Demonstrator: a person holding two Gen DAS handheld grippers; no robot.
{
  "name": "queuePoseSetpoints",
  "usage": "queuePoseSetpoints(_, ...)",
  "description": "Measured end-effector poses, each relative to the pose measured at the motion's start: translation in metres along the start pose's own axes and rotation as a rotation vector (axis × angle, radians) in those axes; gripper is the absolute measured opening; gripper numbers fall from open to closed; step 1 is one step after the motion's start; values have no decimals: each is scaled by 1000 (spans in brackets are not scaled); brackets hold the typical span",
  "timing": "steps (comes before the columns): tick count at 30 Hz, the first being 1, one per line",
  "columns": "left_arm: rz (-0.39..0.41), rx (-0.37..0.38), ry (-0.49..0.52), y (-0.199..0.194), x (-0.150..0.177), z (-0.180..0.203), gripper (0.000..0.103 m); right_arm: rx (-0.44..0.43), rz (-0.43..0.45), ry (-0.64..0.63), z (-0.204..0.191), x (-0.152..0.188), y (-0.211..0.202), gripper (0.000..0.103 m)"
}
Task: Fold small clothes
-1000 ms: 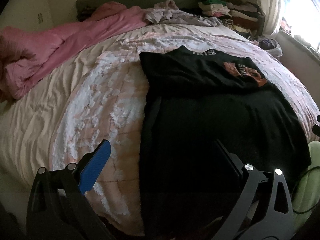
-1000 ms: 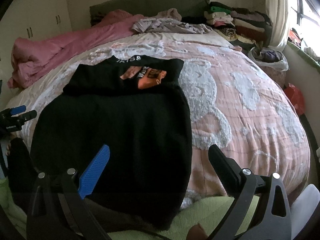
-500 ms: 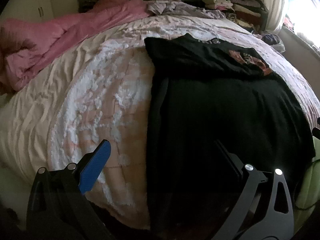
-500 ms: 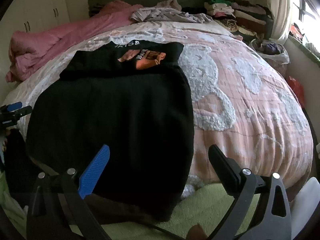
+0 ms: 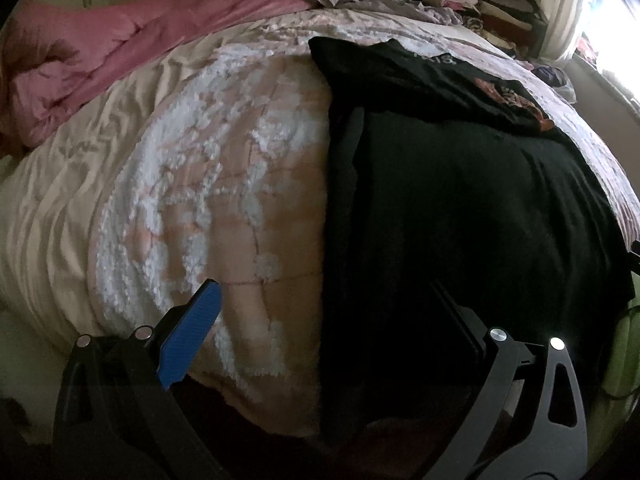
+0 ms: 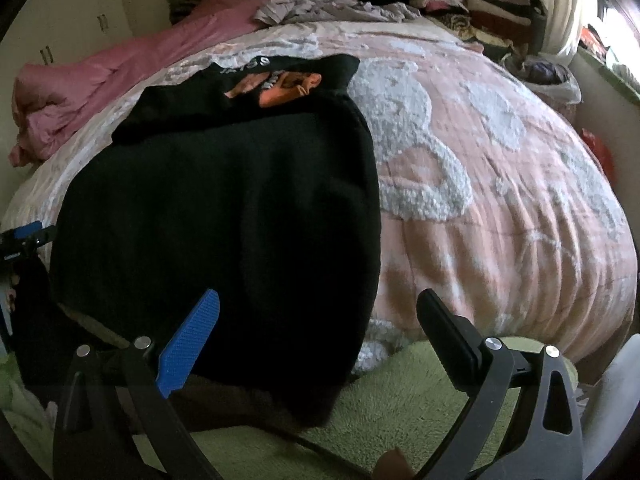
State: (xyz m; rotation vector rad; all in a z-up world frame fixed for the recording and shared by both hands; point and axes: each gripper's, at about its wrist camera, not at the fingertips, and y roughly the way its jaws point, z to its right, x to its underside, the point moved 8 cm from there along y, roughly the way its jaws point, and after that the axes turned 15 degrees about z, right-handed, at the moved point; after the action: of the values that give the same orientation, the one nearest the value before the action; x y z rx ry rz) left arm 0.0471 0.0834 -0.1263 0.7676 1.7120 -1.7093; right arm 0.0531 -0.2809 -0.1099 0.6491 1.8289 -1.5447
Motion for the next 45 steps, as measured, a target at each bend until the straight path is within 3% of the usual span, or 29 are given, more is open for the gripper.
queuePoseSetpoints(7,-19,8,-27,0,10,-6,93,-15,-28,30,2,8,8,98)
queuePoseSetpoints(10,-28,20,-37,0,14,-7,86,-21,-40,40,3,11,11,98)
queuePoseSetpoints(13,-42,42,-37,0,19,-4,69,-30,-40,44,3,11,11,97)
queuePoseSetpoints(15,-49,63,-37,0,22,0,50,-34,-40,46,2,12,11,96)
queuePoseSetpoints(17,-65,95,-47,0,26,5,42,-35,-45,45,2,13,11,87)
queuePoseSetpoints(19,-70,99,-44,1,28,7,41,-41,-53,46,2,15,11,78)
queuePoseSetpoints(22,-75,101,-48,2,28,7,41,-63,-74,41,1,19,13,43)
queuePoseSetpoints(25,-77,101,-43,3,29,7,41,-74,-81,32,0,20,13,32)
queuePoseSetpoints(34,-82,99,-28,8,30,11,46,-75,-123,38,4,29,19,36)
queuePoseSetpoints(37,-77,105,-16,7,29,12,28,-97,-113,36,2,27,16,17)
queuePoseSetpoints(39,-67,103,6,4,26,13,12,-100,-98,33,2,23,12,13)
queuePoseSetpoints(42,-56,114,-2,-2,20,12,5,-113,-64,29,1,16,5,8)
queuePoseSetpoints(45,-41,152,-34,-10,13,12,4,-135,-16,41,2,4,-6,7)
